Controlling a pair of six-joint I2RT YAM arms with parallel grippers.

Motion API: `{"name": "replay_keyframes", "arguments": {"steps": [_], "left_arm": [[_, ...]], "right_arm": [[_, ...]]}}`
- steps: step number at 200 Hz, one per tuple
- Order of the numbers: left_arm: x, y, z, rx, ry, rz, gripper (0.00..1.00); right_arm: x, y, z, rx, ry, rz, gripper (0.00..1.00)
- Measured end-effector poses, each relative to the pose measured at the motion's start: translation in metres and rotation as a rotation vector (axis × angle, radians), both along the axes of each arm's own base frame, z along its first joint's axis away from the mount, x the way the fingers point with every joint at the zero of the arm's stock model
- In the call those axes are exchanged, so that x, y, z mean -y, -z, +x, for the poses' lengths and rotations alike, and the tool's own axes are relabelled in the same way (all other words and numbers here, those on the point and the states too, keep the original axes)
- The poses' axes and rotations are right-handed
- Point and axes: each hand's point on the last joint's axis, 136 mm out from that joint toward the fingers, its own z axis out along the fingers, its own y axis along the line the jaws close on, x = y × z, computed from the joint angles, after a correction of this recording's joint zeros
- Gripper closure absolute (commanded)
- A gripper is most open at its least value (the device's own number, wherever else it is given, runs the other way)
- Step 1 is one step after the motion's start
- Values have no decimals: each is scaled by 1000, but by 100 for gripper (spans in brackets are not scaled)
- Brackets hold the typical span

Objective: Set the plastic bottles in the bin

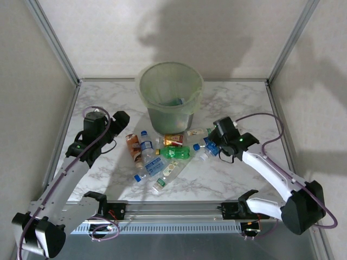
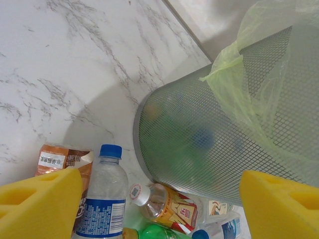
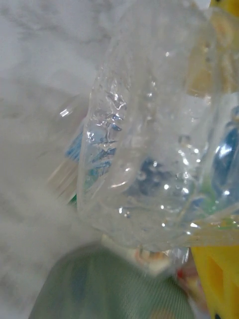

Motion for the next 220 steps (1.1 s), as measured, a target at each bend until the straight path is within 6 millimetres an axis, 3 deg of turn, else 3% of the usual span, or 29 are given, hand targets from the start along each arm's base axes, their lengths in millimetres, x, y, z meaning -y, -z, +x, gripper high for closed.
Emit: {"name": "replay_keyframes", "arguments": {"steps": [20,64,77,96,123,184,220], "left_arm": [[1,2,1,-7,3,0,18],[1,2,1,-7,3,0,18],[1,2,1,-7,3,0,18],[1,2,1,-7,3,0,18],[1,3,1,-8,3,0,18],[1,3,1,-9,4,1,18],[1,3,1,-9,4,1,18]], "right_arm": [[-3,-55,19,126,-15,4,38],[-20,-208,64,448,-84,16,39],[-26,-241,74,518,-105,16,39],[-38,-270,88,580,-144,14,41],[-65,-282,110,599,-233,25,42],[-137,-260,163,550,-443,85,45],[-164,-244,183,519,-506,122,45]]}}
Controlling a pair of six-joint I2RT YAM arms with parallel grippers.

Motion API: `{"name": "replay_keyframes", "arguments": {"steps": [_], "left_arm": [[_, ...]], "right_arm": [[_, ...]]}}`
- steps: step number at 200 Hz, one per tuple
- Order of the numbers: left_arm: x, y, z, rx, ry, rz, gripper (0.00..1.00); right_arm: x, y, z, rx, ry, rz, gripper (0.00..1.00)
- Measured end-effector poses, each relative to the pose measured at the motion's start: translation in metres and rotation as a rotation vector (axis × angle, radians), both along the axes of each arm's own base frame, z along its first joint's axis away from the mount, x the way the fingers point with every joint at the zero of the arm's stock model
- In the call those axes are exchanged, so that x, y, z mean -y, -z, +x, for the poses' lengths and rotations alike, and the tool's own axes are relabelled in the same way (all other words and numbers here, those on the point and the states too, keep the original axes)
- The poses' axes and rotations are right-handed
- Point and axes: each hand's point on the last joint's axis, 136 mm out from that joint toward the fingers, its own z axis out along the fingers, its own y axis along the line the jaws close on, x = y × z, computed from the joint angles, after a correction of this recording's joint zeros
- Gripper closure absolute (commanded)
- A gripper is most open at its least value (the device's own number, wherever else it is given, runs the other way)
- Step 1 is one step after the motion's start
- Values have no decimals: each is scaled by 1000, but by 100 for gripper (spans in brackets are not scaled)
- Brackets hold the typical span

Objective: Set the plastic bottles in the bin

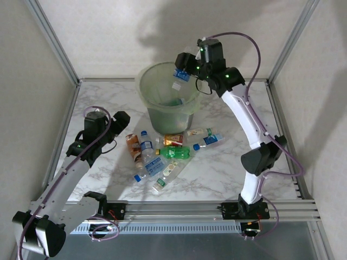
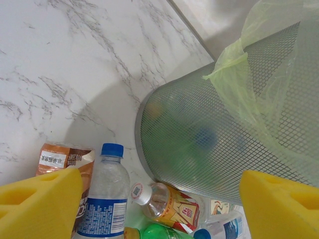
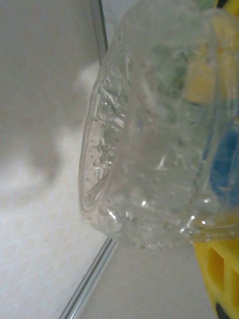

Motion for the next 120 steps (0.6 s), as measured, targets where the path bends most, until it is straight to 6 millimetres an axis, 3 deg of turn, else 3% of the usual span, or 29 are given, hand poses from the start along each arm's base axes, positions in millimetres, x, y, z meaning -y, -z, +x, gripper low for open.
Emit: {"name": "replay_keyframes", "arguments": {"steps": [65,88,120], "left_arm": [[0,0,0,1,3,6,18],[0,0,0,1,3,6,18],[0,0,0,1,3,6,18]], "right_arm": [[-16,51,15,-103,-29,-45,38],[-15,57,15,-115,-32,-62,30],[-13,57,16,-107,-26,-76,25]]}}
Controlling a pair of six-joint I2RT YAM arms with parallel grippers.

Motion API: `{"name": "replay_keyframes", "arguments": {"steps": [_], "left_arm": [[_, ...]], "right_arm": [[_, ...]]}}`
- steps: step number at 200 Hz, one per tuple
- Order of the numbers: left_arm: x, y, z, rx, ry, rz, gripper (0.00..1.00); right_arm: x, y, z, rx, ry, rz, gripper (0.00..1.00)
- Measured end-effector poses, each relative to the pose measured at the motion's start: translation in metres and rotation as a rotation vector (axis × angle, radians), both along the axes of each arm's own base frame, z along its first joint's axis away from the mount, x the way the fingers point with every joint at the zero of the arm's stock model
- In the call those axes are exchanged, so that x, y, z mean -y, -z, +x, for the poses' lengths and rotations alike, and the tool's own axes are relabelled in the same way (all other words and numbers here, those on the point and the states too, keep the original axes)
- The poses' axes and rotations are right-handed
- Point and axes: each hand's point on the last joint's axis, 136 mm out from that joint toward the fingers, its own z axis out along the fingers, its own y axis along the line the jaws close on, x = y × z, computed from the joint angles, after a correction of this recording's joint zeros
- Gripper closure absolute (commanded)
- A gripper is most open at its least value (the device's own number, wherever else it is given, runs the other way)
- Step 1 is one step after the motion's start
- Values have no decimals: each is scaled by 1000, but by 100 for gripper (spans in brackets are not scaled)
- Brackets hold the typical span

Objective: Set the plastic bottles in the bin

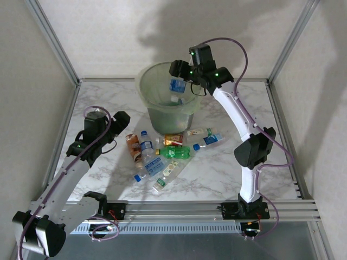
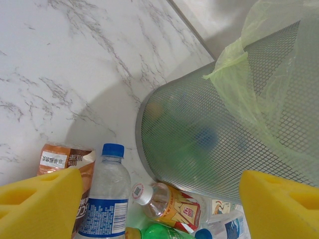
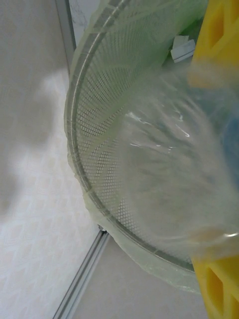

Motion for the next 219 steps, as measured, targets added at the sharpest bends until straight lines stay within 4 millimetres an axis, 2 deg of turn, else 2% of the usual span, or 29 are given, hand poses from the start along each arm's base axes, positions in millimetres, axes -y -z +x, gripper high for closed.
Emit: {"name": "replay_keyframes", "arguments": {"steps": [48,110,149,175,201,219], "left_arm": [[0,0,0,0,0,0,18],[0,-1,-1,2,0,0,18],[0,-1,-1,1,0,0,19],[-1,5,-2,-12,-1,3,19],[-3,21,-7,-53,-7,15,20],[-4,34,-9,-87,-10,24,21]], "right_arm": [[4,-2,0,4,16,-13,23],[15,-25,-10,45,39,-5,24],[46,-41,-43,76,85,-17,23],[70,-44,-68,98,130,-32,22],[94,-38,-92,108,173,-51,21],[111,-23,-108,96,203,-68,21]]}}
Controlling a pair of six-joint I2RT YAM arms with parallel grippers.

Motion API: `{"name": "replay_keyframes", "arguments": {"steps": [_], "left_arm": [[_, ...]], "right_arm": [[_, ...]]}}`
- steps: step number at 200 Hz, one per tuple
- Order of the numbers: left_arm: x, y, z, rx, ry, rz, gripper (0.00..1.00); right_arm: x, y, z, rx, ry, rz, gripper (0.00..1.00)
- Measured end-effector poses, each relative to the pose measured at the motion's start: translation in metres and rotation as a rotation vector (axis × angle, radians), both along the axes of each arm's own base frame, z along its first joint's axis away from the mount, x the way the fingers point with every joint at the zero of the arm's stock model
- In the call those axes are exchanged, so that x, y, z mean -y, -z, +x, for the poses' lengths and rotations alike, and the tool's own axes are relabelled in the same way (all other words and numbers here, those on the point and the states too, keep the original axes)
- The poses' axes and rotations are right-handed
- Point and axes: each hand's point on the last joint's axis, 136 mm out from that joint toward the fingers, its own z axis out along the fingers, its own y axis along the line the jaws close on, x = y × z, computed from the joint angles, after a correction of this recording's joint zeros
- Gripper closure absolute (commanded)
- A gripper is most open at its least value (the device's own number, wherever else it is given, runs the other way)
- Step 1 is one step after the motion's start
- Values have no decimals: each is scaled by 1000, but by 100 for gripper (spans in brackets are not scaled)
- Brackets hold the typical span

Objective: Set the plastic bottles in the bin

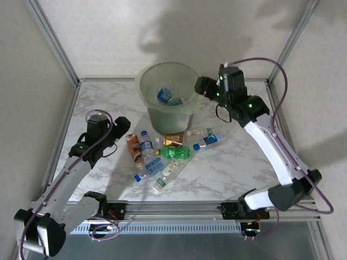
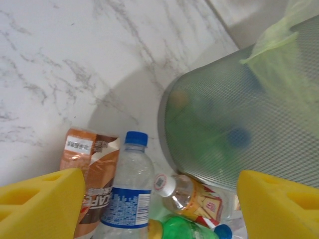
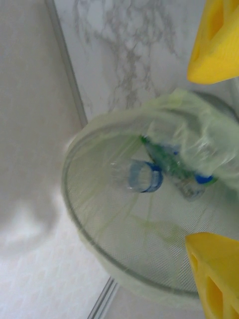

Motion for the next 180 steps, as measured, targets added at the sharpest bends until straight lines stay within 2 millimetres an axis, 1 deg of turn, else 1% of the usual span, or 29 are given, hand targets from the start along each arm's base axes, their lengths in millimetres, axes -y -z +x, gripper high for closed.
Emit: {"name": "replay_keyframes", "arguments": {"steps": [18,40,66,87,100,114,144,180], "left_arm": [[-1,14,-3,-38,0,8,19],[-1,32,-6,-81,0,15,19],[1,56,-7,-143,7,28,19],[6,73,-8,-191,24,45,19],[10,80,-8,-208,34,61,19],[15,86,-6,-220,48,74,19],[21,97,-2,-234,60,89,18],[21,113,2,-265,54,105,19]], "right_arm": [[15,21,-15,-32,31,-1,20],[28,53,-31,-87,59,0,19],[34,90,-44,-160,77,2,18],[36,111,-50,-208,85,-2,18],[36,118,-52,-227,84,-1,18],[35,122,-53,-238,81,4,17],[31,123,-52,-235,76,28,17],[28,126,-52,-241,61,40,17]]}}
